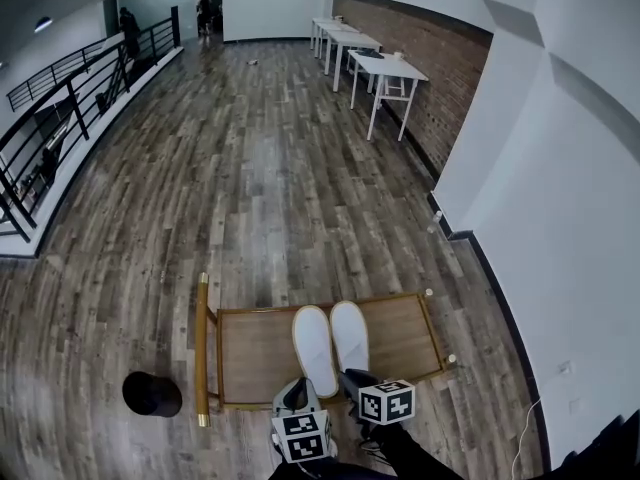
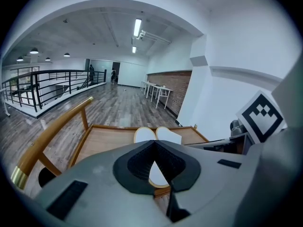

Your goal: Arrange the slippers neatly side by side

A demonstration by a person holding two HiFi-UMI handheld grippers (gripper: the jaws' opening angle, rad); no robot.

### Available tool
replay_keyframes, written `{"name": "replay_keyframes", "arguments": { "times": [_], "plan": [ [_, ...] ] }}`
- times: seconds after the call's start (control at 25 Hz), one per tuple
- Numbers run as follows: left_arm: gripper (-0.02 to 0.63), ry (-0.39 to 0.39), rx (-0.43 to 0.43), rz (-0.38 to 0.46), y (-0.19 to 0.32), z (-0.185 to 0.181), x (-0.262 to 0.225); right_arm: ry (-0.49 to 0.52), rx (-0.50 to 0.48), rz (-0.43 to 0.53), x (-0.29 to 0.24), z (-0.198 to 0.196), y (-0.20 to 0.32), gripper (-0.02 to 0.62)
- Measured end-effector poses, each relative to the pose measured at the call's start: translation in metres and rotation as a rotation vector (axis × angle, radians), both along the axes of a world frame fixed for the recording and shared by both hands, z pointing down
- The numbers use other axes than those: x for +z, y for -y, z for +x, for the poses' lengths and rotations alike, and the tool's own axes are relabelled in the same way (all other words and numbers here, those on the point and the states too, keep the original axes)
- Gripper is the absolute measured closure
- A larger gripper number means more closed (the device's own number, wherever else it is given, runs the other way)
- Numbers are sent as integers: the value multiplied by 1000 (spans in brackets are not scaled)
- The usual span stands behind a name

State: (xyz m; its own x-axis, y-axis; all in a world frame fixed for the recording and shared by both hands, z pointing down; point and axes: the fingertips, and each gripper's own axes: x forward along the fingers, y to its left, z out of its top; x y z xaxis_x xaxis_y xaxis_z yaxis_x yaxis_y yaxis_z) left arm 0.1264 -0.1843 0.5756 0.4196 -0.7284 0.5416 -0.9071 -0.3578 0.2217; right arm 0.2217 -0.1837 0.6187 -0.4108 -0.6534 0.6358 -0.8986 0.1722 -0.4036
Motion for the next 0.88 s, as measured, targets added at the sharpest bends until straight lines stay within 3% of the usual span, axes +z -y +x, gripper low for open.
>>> {"name": "replay_keyframes", "arguments": {
  "times": [0.16,0.56,0.64,0.88],
  "plan": [
    [607,13,-8,1,-8,-1,0,-67,4,29,-4,-2,-13,522],
    [607,18,-7,16,-13,-2,-4,-107,18,41,-5,-7,-15,559],
    [607,21,-10,30,-10,-3,-5,-124,20,54,-8,-7,-14,597],
    [607,23,-10,30,-8,-5,-8,-148,19,77,-14,-8,-11,597]
  ]
}}
